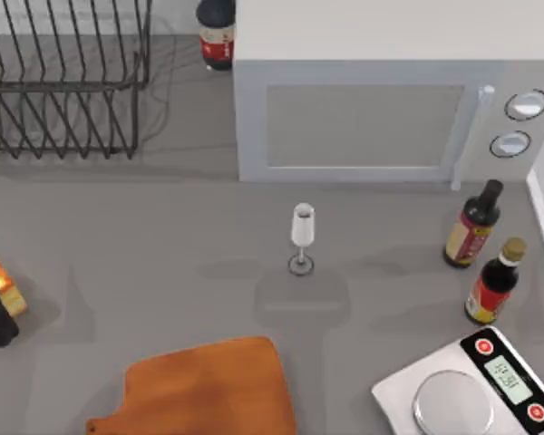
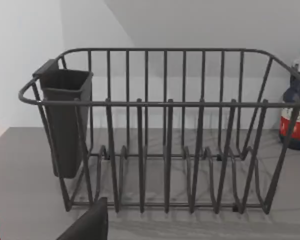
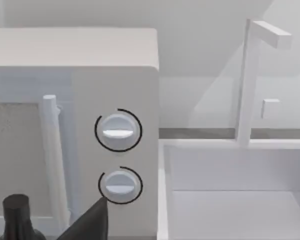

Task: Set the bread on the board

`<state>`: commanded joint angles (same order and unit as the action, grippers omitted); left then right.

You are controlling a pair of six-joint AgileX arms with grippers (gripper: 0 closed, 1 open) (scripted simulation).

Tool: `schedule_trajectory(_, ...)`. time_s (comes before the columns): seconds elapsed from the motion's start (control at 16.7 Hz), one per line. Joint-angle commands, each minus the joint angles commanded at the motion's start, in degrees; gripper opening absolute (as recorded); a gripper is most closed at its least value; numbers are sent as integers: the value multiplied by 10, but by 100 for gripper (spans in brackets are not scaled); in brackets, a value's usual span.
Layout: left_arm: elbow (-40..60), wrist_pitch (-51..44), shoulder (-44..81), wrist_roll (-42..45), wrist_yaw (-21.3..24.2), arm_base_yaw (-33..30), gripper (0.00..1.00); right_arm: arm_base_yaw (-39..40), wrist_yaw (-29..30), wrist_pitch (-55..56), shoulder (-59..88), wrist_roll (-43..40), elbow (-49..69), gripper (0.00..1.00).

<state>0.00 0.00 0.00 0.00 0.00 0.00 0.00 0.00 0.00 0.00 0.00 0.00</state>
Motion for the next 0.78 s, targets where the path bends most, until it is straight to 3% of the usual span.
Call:
schedule_trajectory(0.42, 82, -73, 92, 74, -1, 6, 100, 0, 0, 0, 0, 0, 0, 100)
schedule_trajectory(0.78, 297, -254, 395, 251, -1, 14, 100, 0, 0, 0, 0, 0, 0, 100)
